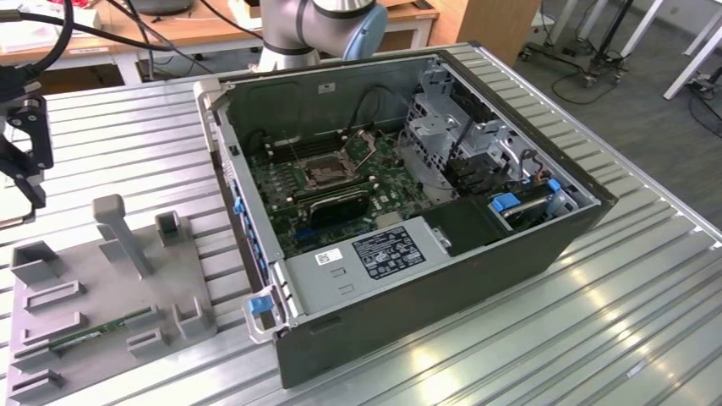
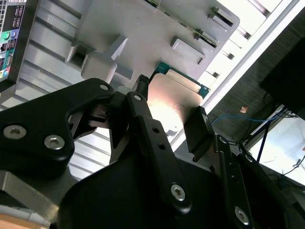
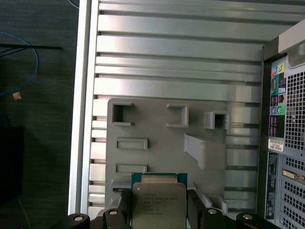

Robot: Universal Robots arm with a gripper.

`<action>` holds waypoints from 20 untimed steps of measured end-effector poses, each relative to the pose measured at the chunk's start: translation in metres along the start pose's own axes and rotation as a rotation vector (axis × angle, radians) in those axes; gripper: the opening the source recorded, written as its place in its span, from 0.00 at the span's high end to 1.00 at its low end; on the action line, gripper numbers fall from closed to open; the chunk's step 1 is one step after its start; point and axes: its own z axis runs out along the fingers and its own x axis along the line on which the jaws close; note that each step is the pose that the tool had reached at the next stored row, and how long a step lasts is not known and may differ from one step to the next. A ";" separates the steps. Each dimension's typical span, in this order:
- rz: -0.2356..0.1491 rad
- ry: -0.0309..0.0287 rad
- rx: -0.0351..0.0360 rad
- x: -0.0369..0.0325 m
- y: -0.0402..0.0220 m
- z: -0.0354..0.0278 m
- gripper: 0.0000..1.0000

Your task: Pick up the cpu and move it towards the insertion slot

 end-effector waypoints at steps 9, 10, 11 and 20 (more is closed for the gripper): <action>0.000 0.0000 0.0000 -0.0119 -0.0004 0.0000 0.45; 0.000 0.0000 0.0000 -0.0134 -0.0005 0.0000 0.45; 0.000 -0.0001 -0.0001 -0.0149 -0.0005 0.0000 0.45; 0.000 0.0000 0.0000 -0.0282 -0.0010 0.0000 0.45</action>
